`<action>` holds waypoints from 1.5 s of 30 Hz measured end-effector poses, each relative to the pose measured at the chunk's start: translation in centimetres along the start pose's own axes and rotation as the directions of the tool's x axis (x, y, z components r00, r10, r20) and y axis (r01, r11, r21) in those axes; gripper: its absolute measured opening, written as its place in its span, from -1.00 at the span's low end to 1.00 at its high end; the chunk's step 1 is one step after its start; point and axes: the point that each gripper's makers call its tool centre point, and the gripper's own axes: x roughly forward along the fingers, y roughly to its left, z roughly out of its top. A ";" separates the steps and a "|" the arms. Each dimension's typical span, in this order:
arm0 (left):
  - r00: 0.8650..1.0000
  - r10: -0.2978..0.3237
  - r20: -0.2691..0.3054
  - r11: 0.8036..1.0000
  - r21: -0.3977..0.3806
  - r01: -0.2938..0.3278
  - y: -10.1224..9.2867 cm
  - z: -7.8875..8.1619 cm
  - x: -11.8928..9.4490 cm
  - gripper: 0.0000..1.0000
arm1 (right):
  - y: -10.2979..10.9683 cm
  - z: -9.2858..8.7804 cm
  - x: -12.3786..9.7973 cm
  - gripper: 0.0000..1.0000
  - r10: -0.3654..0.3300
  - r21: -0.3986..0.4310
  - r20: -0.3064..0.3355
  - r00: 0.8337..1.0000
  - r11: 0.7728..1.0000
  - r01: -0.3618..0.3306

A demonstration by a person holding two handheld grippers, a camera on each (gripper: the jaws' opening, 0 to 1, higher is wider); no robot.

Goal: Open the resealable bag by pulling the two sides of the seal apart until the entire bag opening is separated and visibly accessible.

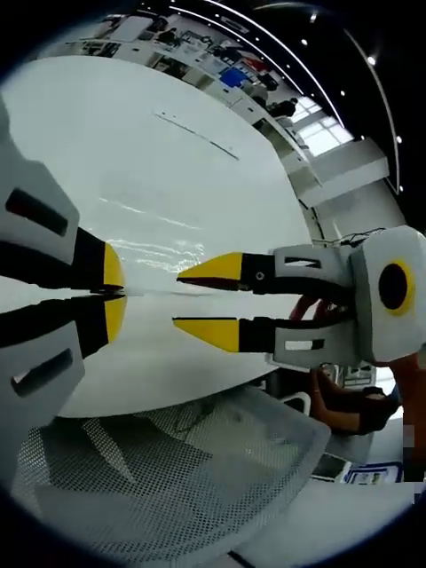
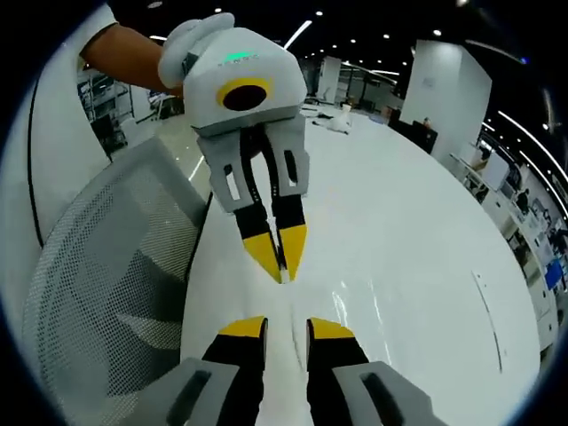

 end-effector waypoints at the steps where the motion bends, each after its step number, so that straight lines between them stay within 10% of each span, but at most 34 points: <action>1: 1.000 -0.005 0.007 1.000 0.007 0.005 -0.1 0.2 0.0 -1.00 | 0.0 0.4 0.3 -0.73 0.000 -0.013 0.005 1.000 1.000 0.000; 45: 0.999 -0.052 -0.003 0.997 0.055 0.052 -0.3 0.7 0.9 -1.00 | 0.4 -0.4 0.9 -1.00 0.016 -0.042 -0.036 0.999 0.999 -0.018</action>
